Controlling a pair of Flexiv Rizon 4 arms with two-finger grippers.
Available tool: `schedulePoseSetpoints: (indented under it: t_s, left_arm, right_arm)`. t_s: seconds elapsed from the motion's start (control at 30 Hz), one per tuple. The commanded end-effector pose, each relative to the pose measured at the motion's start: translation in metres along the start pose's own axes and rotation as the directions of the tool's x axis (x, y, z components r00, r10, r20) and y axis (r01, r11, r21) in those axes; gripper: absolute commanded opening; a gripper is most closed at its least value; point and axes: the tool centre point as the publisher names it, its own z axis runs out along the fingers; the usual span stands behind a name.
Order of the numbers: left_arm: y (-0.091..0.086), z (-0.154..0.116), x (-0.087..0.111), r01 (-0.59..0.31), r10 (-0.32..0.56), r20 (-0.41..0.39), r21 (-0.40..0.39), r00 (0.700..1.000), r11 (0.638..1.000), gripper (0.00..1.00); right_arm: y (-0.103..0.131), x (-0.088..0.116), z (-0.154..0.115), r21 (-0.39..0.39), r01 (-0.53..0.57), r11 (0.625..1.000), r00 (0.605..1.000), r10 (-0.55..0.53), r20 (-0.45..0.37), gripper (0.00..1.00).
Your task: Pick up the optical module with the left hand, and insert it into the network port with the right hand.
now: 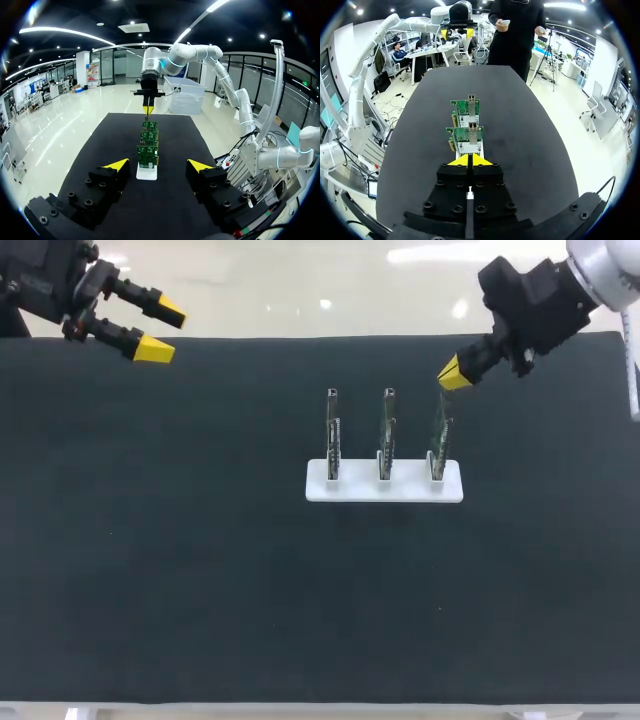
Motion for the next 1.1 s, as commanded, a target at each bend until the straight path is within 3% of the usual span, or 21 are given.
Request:
schedulePoseSetpoints:
  t_s: [0.03,0.6,0.93,1.1]
  left_arm:
    - [0.001,0.001,0.0,0.001,-0.001,-0.004,0.001,1.0,1.0,1.0]
    - [0.001,0.001,0.0,0.001,-0.001,-0.004,0.001,1.0,1.0,1.0]
    - [0.001,0.001,0.0,0.001,-0.001,-0.004,0.001,1.0,1.0,1.0]
    - [0.001,0.001,0.0,0.001,-0.001,-0.004,0.001,1.0,1.0,1.0]
  right_arm:
    - [-0.002,0.006,0.007,0.0,0.002,1.0,1.0,-0.002,0.014,0.0]
    - [-0.003,0.012,0.016,-0.002,0.003,1.0,1.0,-0.003,0.002,0.0]
    - [-0.005,-0.014,-0.02,0.008,0.018,1.0,0.998,-0.017,-0.055,0.0]
    - [-0.007,-0.017,-0.042,-0.011,0.031,0.999,0.997,-0.032,-0.076,0.0]
